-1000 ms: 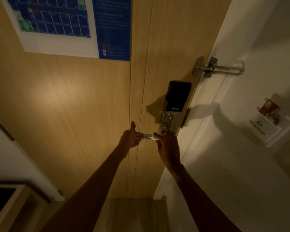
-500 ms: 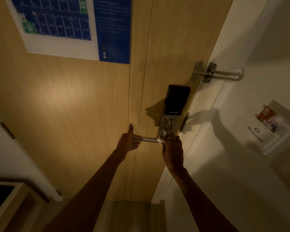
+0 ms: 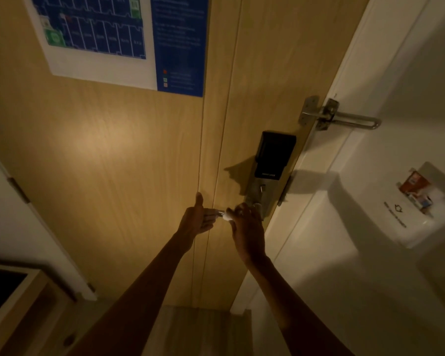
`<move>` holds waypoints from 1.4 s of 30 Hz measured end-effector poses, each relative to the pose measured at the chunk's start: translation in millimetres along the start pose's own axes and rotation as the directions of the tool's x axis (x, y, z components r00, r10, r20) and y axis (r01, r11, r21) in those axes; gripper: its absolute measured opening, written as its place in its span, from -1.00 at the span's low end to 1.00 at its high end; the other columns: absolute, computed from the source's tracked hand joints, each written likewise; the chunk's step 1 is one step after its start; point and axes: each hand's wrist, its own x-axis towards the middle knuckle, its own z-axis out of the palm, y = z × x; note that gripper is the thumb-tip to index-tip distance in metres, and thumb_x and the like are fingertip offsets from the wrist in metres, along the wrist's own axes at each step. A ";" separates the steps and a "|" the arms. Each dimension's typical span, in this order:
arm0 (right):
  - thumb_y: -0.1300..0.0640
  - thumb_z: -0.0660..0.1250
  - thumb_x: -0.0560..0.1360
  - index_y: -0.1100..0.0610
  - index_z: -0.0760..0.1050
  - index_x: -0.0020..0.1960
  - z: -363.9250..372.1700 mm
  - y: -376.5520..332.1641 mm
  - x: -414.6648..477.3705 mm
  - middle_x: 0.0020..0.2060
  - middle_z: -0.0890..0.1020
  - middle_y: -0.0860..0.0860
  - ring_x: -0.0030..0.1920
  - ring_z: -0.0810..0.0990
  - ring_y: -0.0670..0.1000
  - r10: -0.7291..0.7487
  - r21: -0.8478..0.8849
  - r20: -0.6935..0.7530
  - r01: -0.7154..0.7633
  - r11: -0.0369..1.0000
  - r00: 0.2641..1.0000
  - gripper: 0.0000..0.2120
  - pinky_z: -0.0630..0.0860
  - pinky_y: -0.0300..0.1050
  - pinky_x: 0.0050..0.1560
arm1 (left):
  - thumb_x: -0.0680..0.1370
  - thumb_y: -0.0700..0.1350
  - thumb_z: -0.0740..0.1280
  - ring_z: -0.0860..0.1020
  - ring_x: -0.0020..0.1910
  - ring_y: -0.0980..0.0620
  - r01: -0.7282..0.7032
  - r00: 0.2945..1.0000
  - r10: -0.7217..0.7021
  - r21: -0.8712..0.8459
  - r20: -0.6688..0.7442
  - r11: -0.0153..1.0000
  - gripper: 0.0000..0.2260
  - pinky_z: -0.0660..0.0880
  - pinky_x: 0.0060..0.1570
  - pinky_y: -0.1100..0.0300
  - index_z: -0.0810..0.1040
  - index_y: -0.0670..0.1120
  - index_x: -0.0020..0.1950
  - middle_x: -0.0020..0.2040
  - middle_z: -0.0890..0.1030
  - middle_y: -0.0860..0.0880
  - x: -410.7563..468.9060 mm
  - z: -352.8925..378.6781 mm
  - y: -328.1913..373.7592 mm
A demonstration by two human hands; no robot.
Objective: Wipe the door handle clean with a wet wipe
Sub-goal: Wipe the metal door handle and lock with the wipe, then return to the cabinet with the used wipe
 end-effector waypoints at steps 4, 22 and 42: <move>0.20 0.48 0.43 0.05 0.57 0.17 -7.0 8.0 2.1 0.13 0.61 0.05 0.23 0.51 0.11 -0.038 -0.009 0.020 0.038 0.999 0.999 -0.67 0.57 0.03 0.15 | 0.60 0.26 -0.05 0.60 -0.19 -0.01 0.015 1.000 -0.015 0.002 0.008 1.000 -0.30 0.56 -0.12 0.22 0.64 -0.28 0.09 -0.02 0.64 -0.22 3.4 -1.6 3.6; 0.19 0.46 0.45 0.08 0.58 0.19 -1.9 15.7 0.9 0.18 0.60 0.08 0.29 0.49 0.10 -0.022 0.049 -0.005 0.022 0.999 1.000 -0.69 0.55 0.05 0.20 | 0.56 0.33 -0.18 0.51 -0.32 -0.02 -0.017 0.999 0.017 -0.007 -0.040 1.000 -0.18 0.49 -0.24 0.19 0.69 -0.12 -0.40 -0.18 0.58 -0.23 2.7 0.2 2.3; 0.16 0.39 0.51 0.14 0.57 0.20 30.6 -90.1 17.3 0.10 0.61 0.05 0.01 0.64 -0.01 -0.079 0.467 0.177 -0.013 0.884 0.981 -0.74 0.61 -0.19 -0.05 | 0.56 0.32 -0.19 0.64 -0.01 -0.11 -0.009 0.933 -0.040 -0.135 -0.356 0.991 -0.20 0.58 0.07 0.06 0.68 -0.21 -0.04 -0.03 0.70 -0.17 -43.8 -124.0 -22.0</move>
